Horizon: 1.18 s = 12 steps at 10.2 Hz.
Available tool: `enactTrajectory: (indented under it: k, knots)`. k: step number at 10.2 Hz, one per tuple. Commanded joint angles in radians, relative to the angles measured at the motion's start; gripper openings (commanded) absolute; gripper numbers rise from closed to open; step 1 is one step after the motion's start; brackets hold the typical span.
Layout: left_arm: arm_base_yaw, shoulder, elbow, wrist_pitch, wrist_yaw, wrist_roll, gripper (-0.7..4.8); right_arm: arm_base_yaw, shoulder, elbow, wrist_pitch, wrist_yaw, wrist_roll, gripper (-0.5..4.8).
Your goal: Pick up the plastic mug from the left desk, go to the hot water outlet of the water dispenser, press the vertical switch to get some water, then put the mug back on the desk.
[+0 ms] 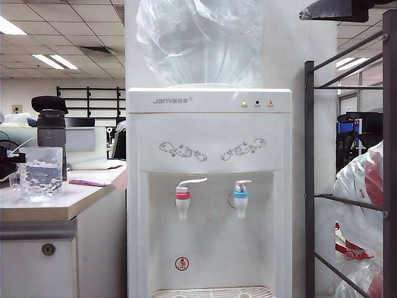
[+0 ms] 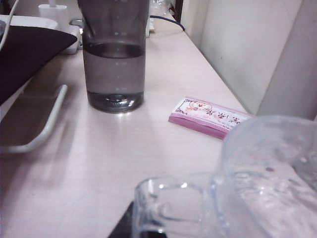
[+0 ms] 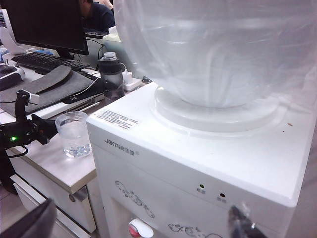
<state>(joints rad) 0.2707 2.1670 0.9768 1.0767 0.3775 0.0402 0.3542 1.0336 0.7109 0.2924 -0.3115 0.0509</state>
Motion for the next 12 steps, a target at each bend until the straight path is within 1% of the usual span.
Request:
enactTrajectory:
  k: [1,3,4,5,6,8,9,10,11,12]
  knots:
    - [-0.001,-0.001,0.0,-0.006,0.004,0.012,-0.06,0.003,-0.004,0.003,-0.057,-0.006,0.009,4.79]
    - [-0.001,-0.001,0.0,-0.006,0.004,0.012,-0.06,0.003,-0.003,0.003,-0.079,-0.005,0.008,4.79]
    - [-0.001,-0.003,-0.018,0.153,0.001,0.012,-0.06,0.002,-0.003,0.003,-0.079,-0.002,0.008,4.79]
    - [-0.001,-0.004,-0.042,0.163,0.001,0.012,-0.06,0.002,-0.003,0.003,-0.079,-0.002,0.008,4.79]
    - [-0.003,-0.013,-0.111,0.236,0.002,0.011,-0.06,0.002,-0.003,0.003,-0.08,-0.002,0.008,4.79]
    - [-0.019,-0.081,-0.216,0.241,0.001,0.012,-0.06,0.002,-0.003,0.003,-0.08,-0.002,0.008,4.79]
    - [-0.055,-0.158,-0.303,0.242,0.002,0.012,-0.06,0.002,-0.003,0.003,-0.087,-0.002,0.008,4.79]
    - [-0.082,-0.192,-0.34,0.247,0.002,0.012,-0.06,0.002,-0.003,0.003,-0.096,-0.003,0.008,4.79]
    - [-0.148,-0.227,-0.395,0.301,0.001,0.012,-0.06,0.002,-0.003,0.003,-0.14,-0.003,0.008,4.79]
    - [-0.168,-0.235,-0.412,0.309,0.001,0.012,-0.06,0.002,-0.003,0.003,-0.139,-0.003,0.008,4.79]
